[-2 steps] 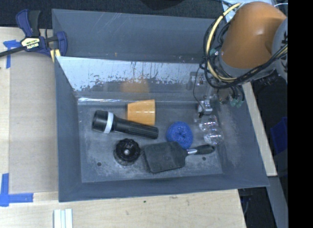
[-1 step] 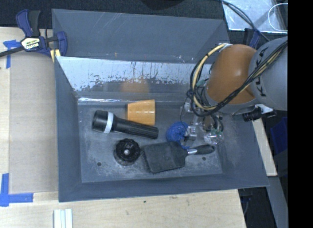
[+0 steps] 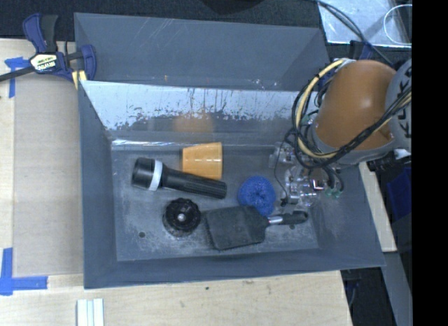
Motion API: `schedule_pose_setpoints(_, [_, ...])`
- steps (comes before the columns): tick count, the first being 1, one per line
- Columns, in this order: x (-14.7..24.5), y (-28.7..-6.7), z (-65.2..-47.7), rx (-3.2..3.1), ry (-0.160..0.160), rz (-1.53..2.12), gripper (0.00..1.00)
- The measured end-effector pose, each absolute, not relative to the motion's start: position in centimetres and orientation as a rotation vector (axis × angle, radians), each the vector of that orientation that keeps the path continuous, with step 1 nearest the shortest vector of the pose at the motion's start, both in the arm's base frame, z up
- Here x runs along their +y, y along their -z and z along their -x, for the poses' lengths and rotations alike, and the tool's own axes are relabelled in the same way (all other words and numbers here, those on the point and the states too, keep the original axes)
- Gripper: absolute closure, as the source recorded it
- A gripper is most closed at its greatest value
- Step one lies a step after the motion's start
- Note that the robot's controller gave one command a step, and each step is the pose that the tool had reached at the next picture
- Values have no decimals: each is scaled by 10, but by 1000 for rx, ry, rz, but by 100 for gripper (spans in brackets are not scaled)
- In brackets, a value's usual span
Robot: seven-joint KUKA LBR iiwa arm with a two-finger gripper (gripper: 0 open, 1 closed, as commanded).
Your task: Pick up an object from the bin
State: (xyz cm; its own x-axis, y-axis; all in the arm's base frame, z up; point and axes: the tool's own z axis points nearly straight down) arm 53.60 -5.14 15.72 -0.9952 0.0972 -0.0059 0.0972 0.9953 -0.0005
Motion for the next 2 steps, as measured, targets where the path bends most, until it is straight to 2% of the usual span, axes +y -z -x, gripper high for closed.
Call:
schedule_pose_setpoints(1, [-35,-102,-563,3084,-1,-587,0])
schedule_pose_setpoints(2, [-42,-73,-540,3063,-2,-621,0])
